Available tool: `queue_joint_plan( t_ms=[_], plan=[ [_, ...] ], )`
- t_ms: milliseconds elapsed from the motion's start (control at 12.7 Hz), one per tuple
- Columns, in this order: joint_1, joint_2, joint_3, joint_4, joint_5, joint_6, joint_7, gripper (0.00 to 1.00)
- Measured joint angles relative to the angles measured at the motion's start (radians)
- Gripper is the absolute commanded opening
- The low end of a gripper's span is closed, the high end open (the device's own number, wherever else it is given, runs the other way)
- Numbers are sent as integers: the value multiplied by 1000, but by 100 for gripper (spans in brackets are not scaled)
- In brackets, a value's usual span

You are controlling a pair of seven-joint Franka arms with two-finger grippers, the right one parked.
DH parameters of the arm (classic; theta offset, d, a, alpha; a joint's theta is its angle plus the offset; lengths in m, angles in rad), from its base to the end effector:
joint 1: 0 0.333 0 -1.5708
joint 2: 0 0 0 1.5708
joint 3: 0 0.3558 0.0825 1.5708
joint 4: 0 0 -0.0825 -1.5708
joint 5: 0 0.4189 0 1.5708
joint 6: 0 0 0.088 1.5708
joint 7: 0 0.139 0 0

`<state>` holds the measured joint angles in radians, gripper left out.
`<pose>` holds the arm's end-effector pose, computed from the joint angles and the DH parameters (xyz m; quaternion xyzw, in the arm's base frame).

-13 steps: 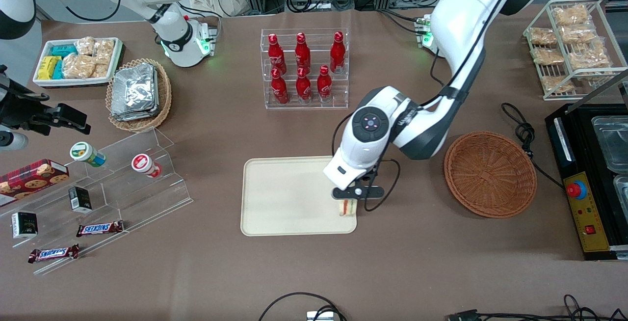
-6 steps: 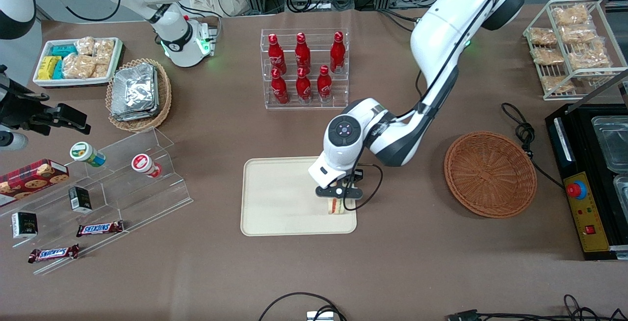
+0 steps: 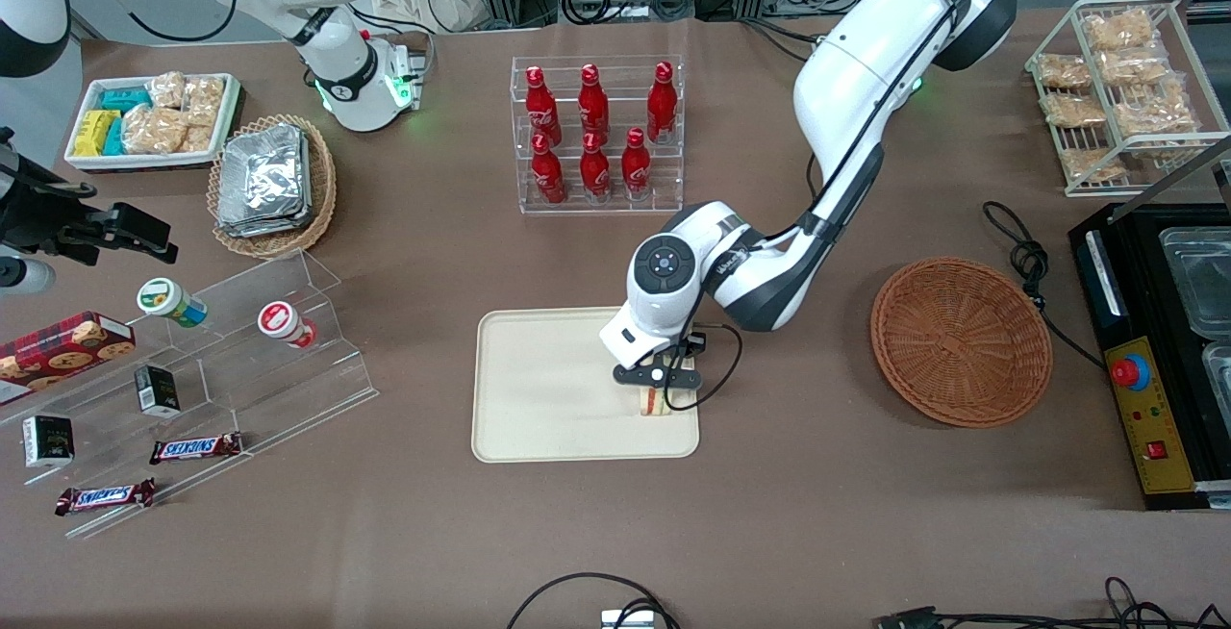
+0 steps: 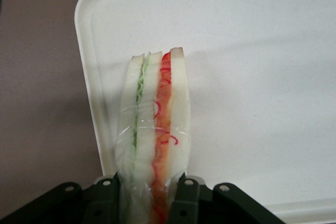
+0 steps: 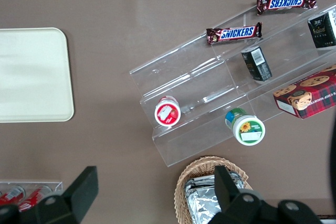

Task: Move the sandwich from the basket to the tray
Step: 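Lower the sandwich onto the cream tray and open the left gripper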

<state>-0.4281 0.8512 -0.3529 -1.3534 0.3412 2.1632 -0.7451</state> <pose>0.6200 -0.5011 0.2080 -0.9984 0.0560 -0.0124 0.0026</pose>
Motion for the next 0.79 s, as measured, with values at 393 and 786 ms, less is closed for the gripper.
queue_joint_plan(
  t_ms=[393, 786],
  plan=[
    [-8, 16, 0, 0, 31, 3, -8, 100],
    [-6, 16, 1, 16, 34, 5, -42, 100]
  ],
)
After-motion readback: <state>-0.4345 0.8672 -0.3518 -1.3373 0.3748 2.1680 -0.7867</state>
